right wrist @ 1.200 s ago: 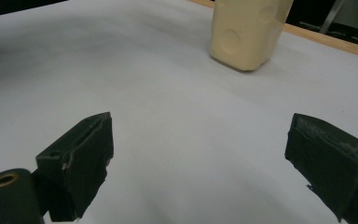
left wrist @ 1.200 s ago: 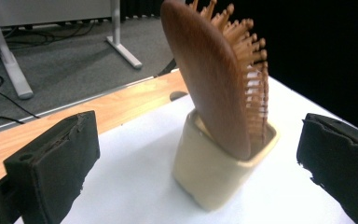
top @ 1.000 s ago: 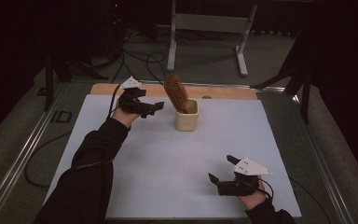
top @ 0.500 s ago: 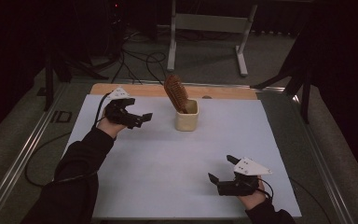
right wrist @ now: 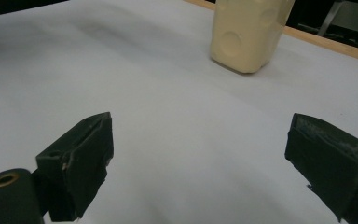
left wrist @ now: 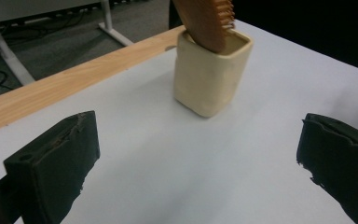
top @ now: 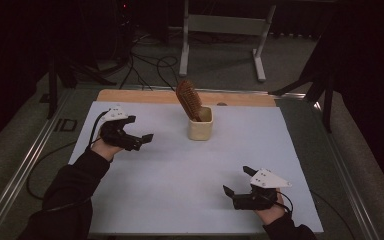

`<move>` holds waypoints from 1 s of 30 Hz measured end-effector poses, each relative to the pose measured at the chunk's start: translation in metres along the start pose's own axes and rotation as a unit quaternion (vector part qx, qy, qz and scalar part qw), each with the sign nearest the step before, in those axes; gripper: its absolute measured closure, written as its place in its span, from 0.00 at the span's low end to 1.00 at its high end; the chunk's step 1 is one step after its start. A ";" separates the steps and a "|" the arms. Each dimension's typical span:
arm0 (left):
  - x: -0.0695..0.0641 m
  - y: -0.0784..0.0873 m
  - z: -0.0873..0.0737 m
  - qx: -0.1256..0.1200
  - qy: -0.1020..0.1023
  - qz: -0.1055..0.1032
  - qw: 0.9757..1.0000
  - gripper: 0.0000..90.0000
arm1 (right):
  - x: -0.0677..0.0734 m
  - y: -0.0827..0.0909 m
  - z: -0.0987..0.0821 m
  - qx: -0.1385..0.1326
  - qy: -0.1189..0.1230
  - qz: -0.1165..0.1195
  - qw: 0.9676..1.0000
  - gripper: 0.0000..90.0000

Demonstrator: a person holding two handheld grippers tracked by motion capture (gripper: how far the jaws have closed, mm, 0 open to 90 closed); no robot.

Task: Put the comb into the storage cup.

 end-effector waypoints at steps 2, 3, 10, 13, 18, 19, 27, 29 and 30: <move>-0.004 0.004 -0.004 -0.008 -0.003 -0.008 1.000 0.00 | 0.000 0.000 0.000 -0.001 -0.001 -0.002 1.000 0.09; -0.005 0.006 -0.006 -0.010 -0.005 -0.009 1.000 0.00 | 0.000 0.000 0.001 -0.001 -0.002 -0.002 1.000 0.09; -0.010 0.017 -0.026 -0.003 -0.010 -0.008 1.000 0.00 | 0.000 0.000 0.000 -0.001 -0.001 0.000 1.000 0.09; -0.013 0.023 -0.032 -0.010 -0.008 -0.005 1.000 0.00 | 0.000 0.000 0.000 -0.001 -0.004 -0.002 1.000 0.09; -0.017 0.030 -0.046 -0.010 -0.013 0.006 1.000 0.00 | 0.000 0.000 0.000 -0.001 -0.002 -0.001 1.000 0.09; -0.018 0.033 -0.053 -0.012 -0.012 0.009 1.000 0.00 | 0.000 0.000 0.000 -0.001 -0.001 -0.002 1.000 0.09; -0.022 0.047 -0.075 -0.014 -0.001 0.011 1.000 0.00 | 0.000 -0.001 0.000 0.000 0.001 -0.002 1.000 0.09; -0.023 0.052 -0.084 -0.014 0.005 0.013 1.000 0.00 | 0.000 -0.001 -0.001 0.001 -0.001 -0.003 1.000 0.09; -0.024 0.053 -0.087 -0.013 0.007 0.016 1.000 0.00 | 0.000 -0.001 -0.001 0.002 -0.001 -0.004 1.000 0.09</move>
Point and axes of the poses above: each handheld gripper's, and its own axes: y roughly backward along the jaws, z roughly out of its top, x roughly to its left, the point moved 9 cm from there along -y, roughly forward along the jaws, and after that the axes turned 4 degrees about -y, right-handed, at the moved point
